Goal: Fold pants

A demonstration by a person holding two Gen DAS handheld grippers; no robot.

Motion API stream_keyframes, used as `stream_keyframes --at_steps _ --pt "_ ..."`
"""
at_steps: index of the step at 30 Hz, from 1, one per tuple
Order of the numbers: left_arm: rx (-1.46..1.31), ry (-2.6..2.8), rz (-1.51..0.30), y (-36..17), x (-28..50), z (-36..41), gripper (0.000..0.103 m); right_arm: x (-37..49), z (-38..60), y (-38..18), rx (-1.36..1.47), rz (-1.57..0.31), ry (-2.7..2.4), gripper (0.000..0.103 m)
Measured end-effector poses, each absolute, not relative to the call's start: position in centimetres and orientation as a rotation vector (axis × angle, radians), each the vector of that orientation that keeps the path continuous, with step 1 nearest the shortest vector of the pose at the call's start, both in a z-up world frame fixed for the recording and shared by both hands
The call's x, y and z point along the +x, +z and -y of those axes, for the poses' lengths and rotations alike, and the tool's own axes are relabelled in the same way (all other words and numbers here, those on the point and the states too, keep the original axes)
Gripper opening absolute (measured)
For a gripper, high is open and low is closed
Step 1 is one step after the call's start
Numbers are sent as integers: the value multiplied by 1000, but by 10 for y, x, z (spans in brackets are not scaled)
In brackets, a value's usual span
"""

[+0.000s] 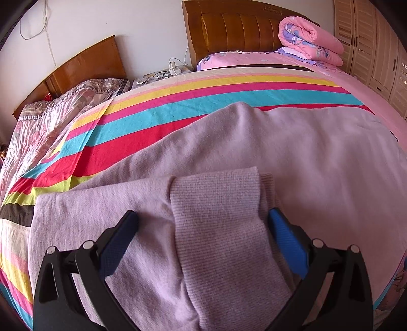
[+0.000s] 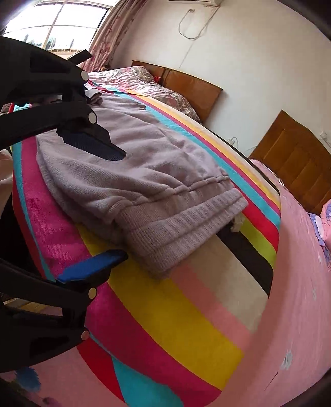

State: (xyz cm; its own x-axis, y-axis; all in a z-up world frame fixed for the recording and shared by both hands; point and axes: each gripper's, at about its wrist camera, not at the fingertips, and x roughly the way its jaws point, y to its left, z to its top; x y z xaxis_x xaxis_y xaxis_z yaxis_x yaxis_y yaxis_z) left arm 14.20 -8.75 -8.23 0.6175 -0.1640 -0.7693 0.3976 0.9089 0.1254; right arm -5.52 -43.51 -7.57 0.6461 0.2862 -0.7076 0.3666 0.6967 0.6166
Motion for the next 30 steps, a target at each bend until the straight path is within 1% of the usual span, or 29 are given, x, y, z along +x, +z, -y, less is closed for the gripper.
stream_keyframes --at_steps 1,3,4,5,6,7,8,9,10,11,12,14,16,19,21,23,24,25,26,28,30 --pt "295 -329 -849 -82 142 87 102 -49 427 -74 794 -931 -23 77" --pt "293 -330 -849 -82 142 87 102 -44 424 -77 853 -946 57 77" --pt "295 -329 -848 -82 142 87 102 -46 427 -78 874 -926 25 75" --pt "295 -328 -846 -82 142 86 102 -47 429 -79 889 -911 -10 66" --pt "296 -328 -845 -82 142 86 102 -48 431 -79 907 -900 -28 64" --pt "297 -328 -844 -82 142 86 102 -46 429 -79 908 -900 -45 64" --pt "297 -328 -844 -82 142 85 102 -43 422 -77 885 -909 -50 68" --pt "295 -330 -845 -82 143 85 102 -40 416 -75 855 -917 -49 66" --pt "293 -331 -846 -82 143 84 102 -35 412 -76 852 -922 -39 62" --pt "293 -331 -846 -82 142 84 102 -36 411 -77 865 -913 -56 51" --pt "294 -331 -845 -82 143 84 102 -39 414 -79 886 -893 -79 36" --pt "296 -329 -848 -82 143 84 102 -51 425 -86 965 -801 -72 24" --pt "308 -315 -859 -79 141 88 102 -54 423 -88 980 -761 -83 23" --pt "319 -364 -835 -67 129 97 101 -62 420 -80 998 -650 -83 21" --pt "346 -409 -831 -69 120 106 102 -59 409 -63 920 -615 -109 21" --pt "425 -413 -857 -87 118 114 102 -47 391 -33 771 -582 -111 21" --pt "398 -413 -852 -86 118 108 102 -38 378 -15 686 -566 -102 21" --pt "368 -422 -889 -82 122 103 102 -27 363 4 600 -553 -85 21" --pt "299 -440 -879 -71 123 90 98 -15 345 21 510 -541 -57 21" --pt "117 -460 -790 -38 120 49 99 8 300 54 303 -523 4 21" --pt "-4 -389 -727 -12 118 1 99 34 236 75 98 -503 96 21"
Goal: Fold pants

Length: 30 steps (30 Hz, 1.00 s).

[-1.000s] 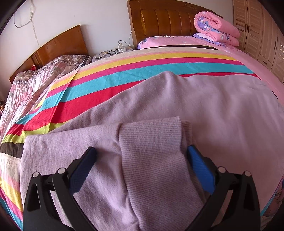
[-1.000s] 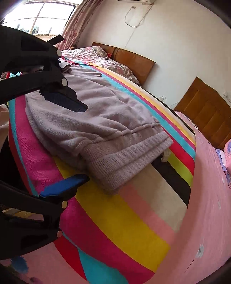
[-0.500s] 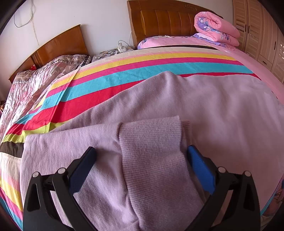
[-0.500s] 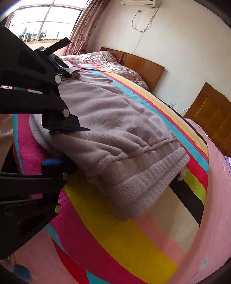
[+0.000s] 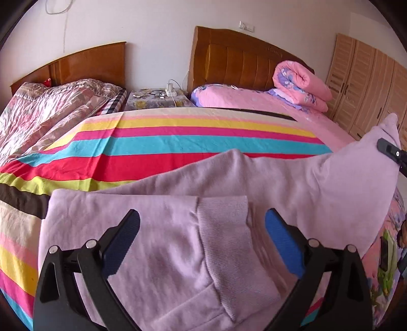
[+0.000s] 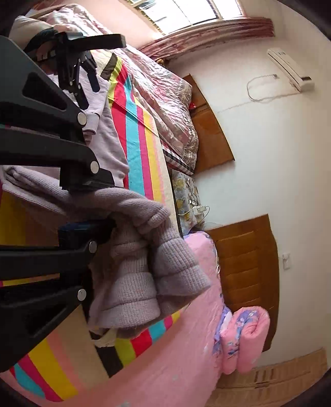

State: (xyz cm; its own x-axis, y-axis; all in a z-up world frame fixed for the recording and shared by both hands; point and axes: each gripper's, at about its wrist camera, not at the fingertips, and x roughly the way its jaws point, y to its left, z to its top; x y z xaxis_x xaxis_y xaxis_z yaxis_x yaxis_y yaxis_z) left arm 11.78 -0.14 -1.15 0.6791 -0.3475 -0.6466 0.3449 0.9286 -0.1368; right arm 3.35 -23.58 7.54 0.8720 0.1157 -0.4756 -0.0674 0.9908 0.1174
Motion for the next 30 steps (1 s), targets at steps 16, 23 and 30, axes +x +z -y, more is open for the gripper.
stream_keyframes --at_steps 16,23,30 --pt "-557 -325 -827 -40 42 -192 99 10 -33 -39 -623 -606 597 21" --pt "-676 -549 -948 -44 60 -149 101 3 -36 -25 -624 -500 545 20" --pt "-745 -562 -1093 -72 112 -105 82 -3 -39 -27 -649 -525 583 27"
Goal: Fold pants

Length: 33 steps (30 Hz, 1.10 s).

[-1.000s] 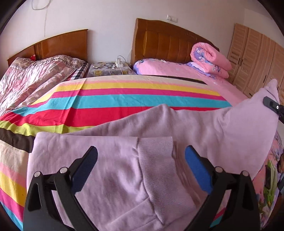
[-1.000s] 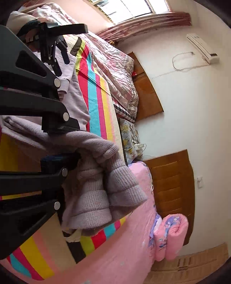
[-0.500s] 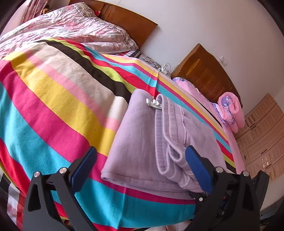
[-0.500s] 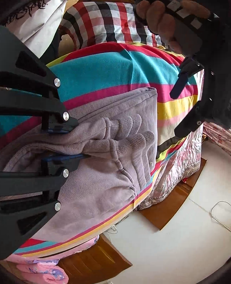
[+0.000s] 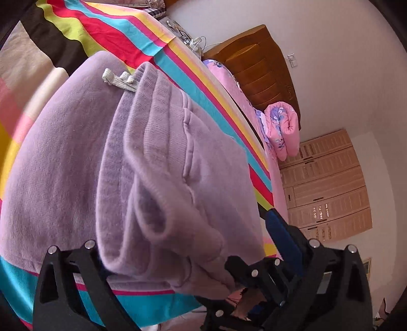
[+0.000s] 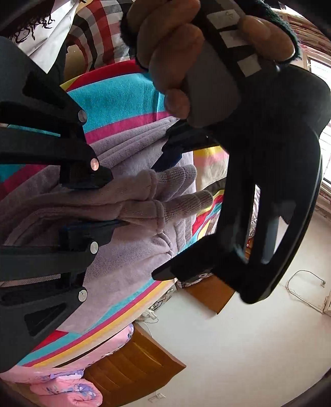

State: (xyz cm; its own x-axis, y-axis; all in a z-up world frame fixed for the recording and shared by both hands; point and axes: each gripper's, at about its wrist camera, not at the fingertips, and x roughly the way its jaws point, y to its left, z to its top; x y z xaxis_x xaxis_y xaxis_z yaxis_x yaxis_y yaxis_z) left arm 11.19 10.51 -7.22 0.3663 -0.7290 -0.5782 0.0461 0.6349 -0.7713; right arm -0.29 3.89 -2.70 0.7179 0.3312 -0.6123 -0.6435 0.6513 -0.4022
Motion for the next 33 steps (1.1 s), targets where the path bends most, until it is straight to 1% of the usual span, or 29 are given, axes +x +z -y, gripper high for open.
stream_keyframes --at_steps 1,2,3,4,6,9,12,13,15,16,21,24,26,28,30,31,32,33 --pt "-727 -517 -1121 -79 119 -100 70 -5 -33 -25 -652 -529 591 31" --pt "-705 -476 -1132 -84 124 -100 56 -8 -21 -20 -631 -525 592 44" --pt "-696 -462 -1119 -84 126 -100 51 -12 -4 -13 -584 -519 588 59" --pt "-690 -463 -1109 -84 125 -100 50 -17 16 -5 -524 -508 572 64" --pt "-686 -466 -1099 -87 124 -103 42 -25 64 5 -387 -519 502 76" --pt "-694 -472 -1083 -89 124 -105 39 -40 117 -8 -250 -620 415 77" --pt "-657 -453 -1072 -84 127 -98 37 -50 128 -33 -228 -704 391 77" --pt "-646 -448 -1067 -82 125 -99 35 -50 126 -38 -255 -703 356 76" --pt "-631 -442 -1044 -73 122 -101 28 -46 127 -52 -308 -697 258 71" --pt "-618 -443 -1029 -66 120 -100 28 -40 128 -57 -330 -706 215 69" --pt "-574 -525 -943 -18 120 -92 24 -29 120 -65 -377 -699 206 69" --pt "-612 -595 -836 19 115 -113 22 -29 123 -64 -429 -687 148 69" --pt "-598 -577 -788 28 107 -134 22 -32 126 -58 -413 -670 158 70" --pt "-615 -527 -795 8 96 -161 22 -31 124 -58 -413 -677 174 73" --pt "-617 -440 -835 -39 91 -182 22 -26 124 -68 -391 -709 193 75" --pt "-642 -397 -889 -68 91 -192 22 -24 126 -69 -362 -703 198 76" --pt "-721 -409 -902 -94 88 -203 23 -22 128 -69 -354 -714 203 76" --pt "-760 -449 -834 -98 83 -209 23 -19 128 -67 -362 -718 208 77"
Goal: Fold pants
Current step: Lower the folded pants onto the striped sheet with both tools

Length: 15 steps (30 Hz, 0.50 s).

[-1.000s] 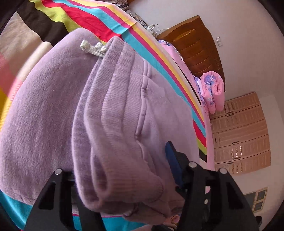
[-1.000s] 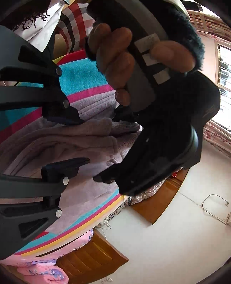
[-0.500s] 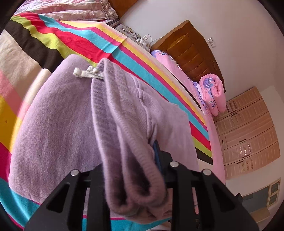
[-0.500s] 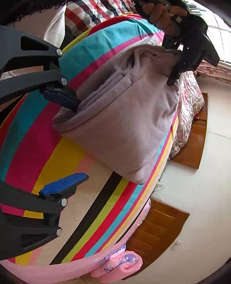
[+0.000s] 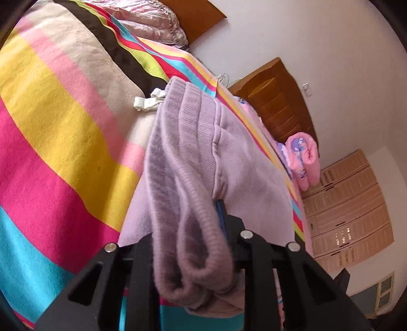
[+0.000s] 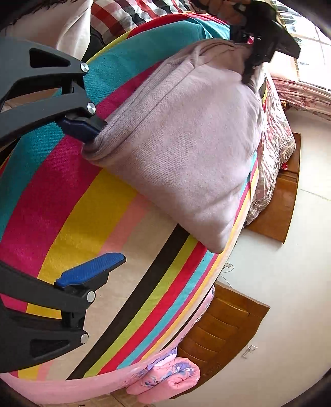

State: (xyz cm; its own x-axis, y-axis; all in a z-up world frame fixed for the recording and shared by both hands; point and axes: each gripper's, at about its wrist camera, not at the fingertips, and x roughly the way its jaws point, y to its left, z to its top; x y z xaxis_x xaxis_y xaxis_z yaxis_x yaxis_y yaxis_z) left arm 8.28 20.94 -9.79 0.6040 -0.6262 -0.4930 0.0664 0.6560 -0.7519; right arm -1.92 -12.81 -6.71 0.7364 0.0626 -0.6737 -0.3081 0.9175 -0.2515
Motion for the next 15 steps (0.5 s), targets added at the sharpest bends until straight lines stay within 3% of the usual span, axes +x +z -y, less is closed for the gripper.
stream_keyframes --at_steps 7,8,10,11,13,14,15 --pt "-628 -422 -814 -73 83 -194 24 -16 130 -67 -351 -734 209 77" --pt "-637 -404 -832 -79 84 -197 33 -16 130 -67 -349 -737 215 78" --pt "-706 -439 -824 -90 84 -209 35 -19 130 -63 -358 -747 258 78" --pt "-721 -420 -818 -88 81 -214 40 -22 132 -59 -344 -759 297 78" --pt "-678 -266 -787 -72 71 -227 59 -29 146 -48 -251 -783 413 78" --pt "-639 -129 -757 -60 63 -235 78 -35 155 -41 -192 -773 469 78" --pt "-595 -22 -711 -45 54 -239 78 -40 163 -33 -136 -754 508 78"
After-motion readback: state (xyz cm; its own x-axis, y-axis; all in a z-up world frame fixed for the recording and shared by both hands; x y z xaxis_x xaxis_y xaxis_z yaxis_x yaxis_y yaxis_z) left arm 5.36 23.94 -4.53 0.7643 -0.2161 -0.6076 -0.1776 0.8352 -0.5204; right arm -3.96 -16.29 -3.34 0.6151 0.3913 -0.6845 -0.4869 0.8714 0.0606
